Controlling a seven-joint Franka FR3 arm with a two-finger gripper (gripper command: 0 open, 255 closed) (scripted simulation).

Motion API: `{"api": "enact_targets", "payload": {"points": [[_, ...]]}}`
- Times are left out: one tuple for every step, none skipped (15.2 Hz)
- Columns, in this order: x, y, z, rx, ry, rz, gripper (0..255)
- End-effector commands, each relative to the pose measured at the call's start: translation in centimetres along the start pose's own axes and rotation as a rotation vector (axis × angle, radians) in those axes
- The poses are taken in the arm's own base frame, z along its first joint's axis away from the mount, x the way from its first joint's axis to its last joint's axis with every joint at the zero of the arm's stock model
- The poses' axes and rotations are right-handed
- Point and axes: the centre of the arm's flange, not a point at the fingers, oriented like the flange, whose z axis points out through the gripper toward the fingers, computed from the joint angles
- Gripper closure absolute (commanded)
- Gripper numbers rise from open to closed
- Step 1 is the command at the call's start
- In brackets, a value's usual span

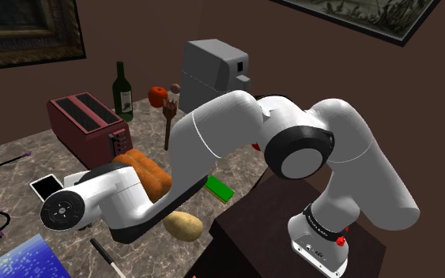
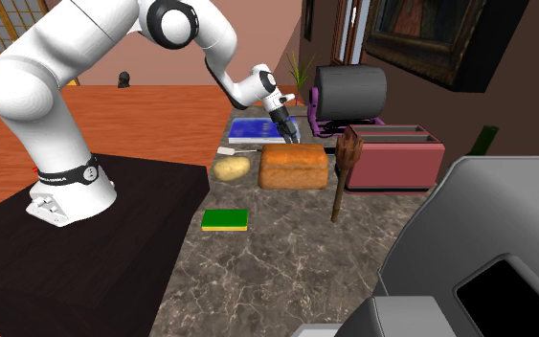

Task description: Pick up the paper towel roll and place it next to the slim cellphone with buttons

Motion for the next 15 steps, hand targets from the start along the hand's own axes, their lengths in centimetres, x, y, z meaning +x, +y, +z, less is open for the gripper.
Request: {"api": "enact_targets", "payload": {"points": [[0.0, 0.0, 0.0, 0.0, 0.0, 0.0, 0], [0.0, 0.0, 0.0, 0.0, 0.0, 0.0, 0], [0.0, 0.0, 0.0, 0.0, 0.0, 0.0, 0], [0.0, 0.0, -1.3, 0.0, 0.0, 0.0, 0], [0.0, 0.0, -2.6, 0.0, 0.0, 0.0, 0], [0.0, 0.0, -4.0, 0.0, 0.0, 0.0, 0], [0.0, 0.0, -5.0, 0.0, 0.0, 0.0, 0], [0.0, 0.0, -5.0, 0.0, 0.0, 0.0, 0], [0.0, 0.0, -5.0, 0.0, 0.0, 0.0, 0], [0.0, 0.0, -5.0, 0.0, 0.0, 0.0, 0], [0.0, 0.0, -5.0, 0.0, 0.0, 0.0, 0], [0.0, 0.0, -5.0, 0.0, 0.0, 0.0, 0], [0.0, 0.0, -5.0, 0.0, 0.0, 0.0, 0], [0.0, 0.0, -5.0, 0.0, 0.0, 0.0, 0], [0.0, 0.0, -5.0, 0.0, 0.0, 0.0, 0]]}}
